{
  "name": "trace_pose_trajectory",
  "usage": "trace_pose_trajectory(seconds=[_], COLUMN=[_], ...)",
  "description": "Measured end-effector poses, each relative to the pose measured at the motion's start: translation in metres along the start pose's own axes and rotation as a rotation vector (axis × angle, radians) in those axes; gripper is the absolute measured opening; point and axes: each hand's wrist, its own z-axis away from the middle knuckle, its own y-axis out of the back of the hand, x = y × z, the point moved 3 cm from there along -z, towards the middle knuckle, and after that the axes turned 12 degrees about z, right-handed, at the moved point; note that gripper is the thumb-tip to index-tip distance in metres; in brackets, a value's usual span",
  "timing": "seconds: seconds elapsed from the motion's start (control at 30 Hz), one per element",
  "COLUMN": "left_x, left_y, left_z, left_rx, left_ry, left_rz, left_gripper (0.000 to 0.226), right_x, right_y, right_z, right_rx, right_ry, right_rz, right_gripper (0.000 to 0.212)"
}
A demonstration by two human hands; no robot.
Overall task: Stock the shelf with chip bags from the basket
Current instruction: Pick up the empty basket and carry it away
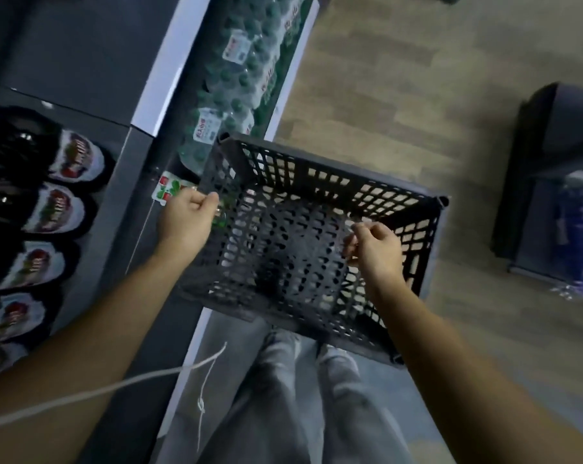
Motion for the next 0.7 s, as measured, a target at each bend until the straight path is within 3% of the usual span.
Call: trace_pose_trajectory(seconds=[0.13, 0.23, 0.47, 0.57, 0.7], left_x=[-0.004, -0.008, -0.017, -0.021, -0.028], left_y=[-0.01, -0.018, -0.031, -0.034, -0.036], left_z=[-0.016, -0.028, -0.052, -0.055, -0.055], left_rx=[0.023, 0.019, -0.04, -0.056, -0.044], left_ry=[-0.048, -0.08, 0.01, 0.089, 0.143], left_rz=[-0.173, -0.3, -0.402, -0.401, -0.376], left_gripper=[0.029, 0.047, 0.079, 0.079, 0.073], right_x=[0.019, 0.026, 0.032, 0.032, 0.043], right_y=[0.011, 0.024, 0.067, 0.071, 0.076], right_z=[-0.014, -0.016, -0.024, -0.026, -0.03], right_rx=[0.136, 0.255, 0.486, 0.555, 0.526], right_ry=[-0.063, -0.078, -0.033, -0.055, -0.249], right_rz=[0.008, 0.147, 0.5, 0.563, 0.545], right_gripper=[0.013, 0.009, 0.045, 0.047, 0.051])
